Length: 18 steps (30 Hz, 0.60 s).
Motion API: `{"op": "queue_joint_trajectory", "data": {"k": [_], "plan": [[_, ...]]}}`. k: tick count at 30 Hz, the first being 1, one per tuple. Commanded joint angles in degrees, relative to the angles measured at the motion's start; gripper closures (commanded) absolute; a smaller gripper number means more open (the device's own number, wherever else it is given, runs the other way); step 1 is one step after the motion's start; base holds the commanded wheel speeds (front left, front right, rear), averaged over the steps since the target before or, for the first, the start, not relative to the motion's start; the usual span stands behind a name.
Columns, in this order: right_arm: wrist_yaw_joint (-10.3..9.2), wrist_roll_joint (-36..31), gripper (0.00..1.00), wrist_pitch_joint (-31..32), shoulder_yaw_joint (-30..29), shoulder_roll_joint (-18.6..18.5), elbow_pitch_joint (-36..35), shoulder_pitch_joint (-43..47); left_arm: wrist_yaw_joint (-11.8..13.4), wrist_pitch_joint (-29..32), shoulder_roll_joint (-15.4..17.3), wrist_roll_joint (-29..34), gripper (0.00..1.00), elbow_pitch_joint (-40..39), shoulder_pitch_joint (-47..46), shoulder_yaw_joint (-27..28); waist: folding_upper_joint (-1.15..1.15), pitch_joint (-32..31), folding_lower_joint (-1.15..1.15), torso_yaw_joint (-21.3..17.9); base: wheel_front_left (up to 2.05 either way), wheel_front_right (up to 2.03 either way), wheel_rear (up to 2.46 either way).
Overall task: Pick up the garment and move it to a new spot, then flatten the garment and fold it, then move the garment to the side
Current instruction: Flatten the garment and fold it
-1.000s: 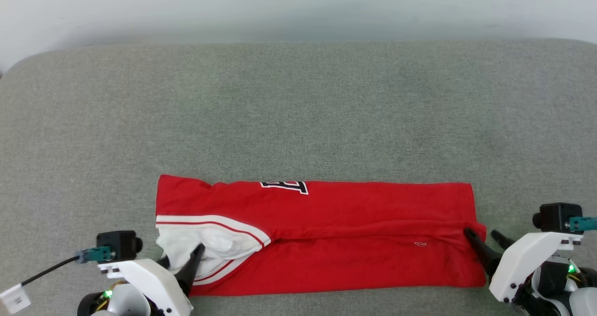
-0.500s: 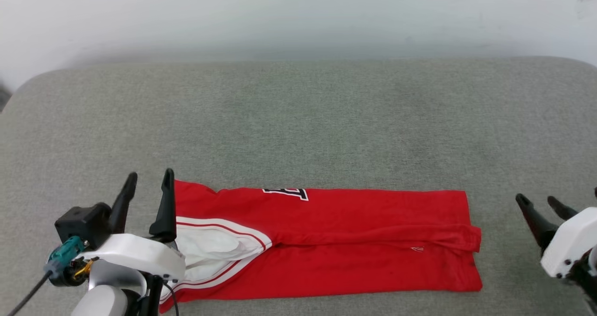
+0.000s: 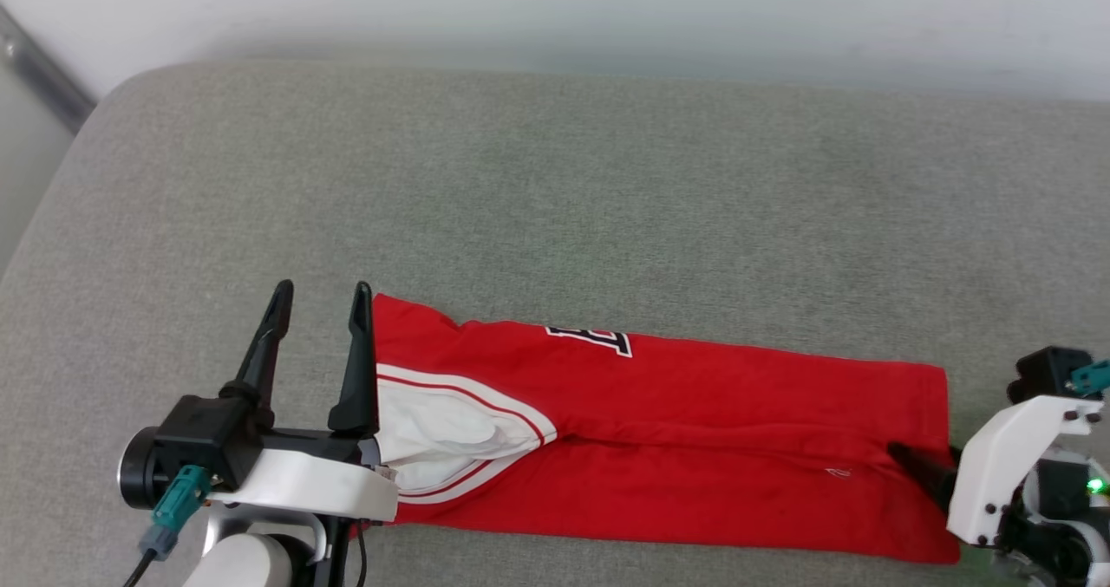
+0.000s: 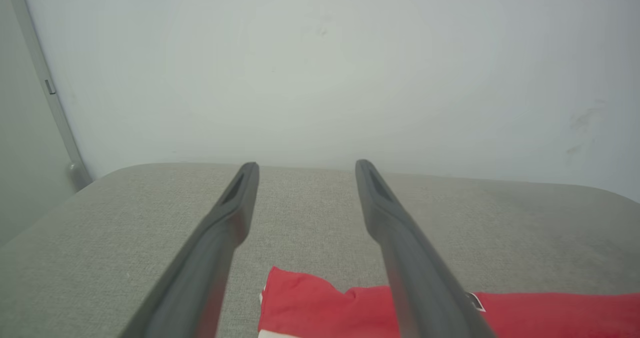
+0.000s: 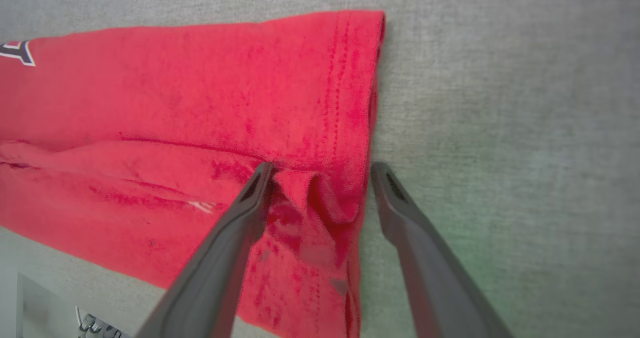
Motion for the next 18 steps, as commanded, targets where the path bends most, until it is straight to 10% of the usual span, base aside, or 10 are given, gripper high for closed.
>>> {"op": "queue_joint_trajectory", "data": {"k": [1, 6, 8, 18], "plan": [[-0.02, 0.0, 0.00, 0.4, 0.2, 0.5, 0.8, -0.7, 0.0, -0.3, -0.2, 0.4, 0.00, -0.1, -0.9, -0.1, 0.00, 0.7, 0.00, 0.7, 0.00, 0.00, 0.00], [-0.02, 1.3, 0.02, 2.2, 2.3, 1.9, 6.8, -0.4, -0.5, 0.2, -0.1, 0.8, 0.00, 0.2, -1.1, -1.3, 0.00, 1.4, 0.00, 1.5, 0.00, 0.00, 0.00], [-0.01, 2.0, 0.97, 1.8, 3.4, 2.1, 8.0, -0.9, -0.3, 0.4, 0.1, 1.0, 0.00, 0.3, -1.1, -1.5, 0.00, 1.4, 0.00, 1.4, 0.00, 0.00, 0.00], [-0.02, 2.9, 1.00, -0.1, 7.3, -2.8, 6.9, -5.0, 1.5, 1.4, 1.3, 1.1, 0.00, 1.2, 1.8, -1.1, 0.00, -2.6, 0.00, -1.9, 0.00, 0.00, 0.00]]}}
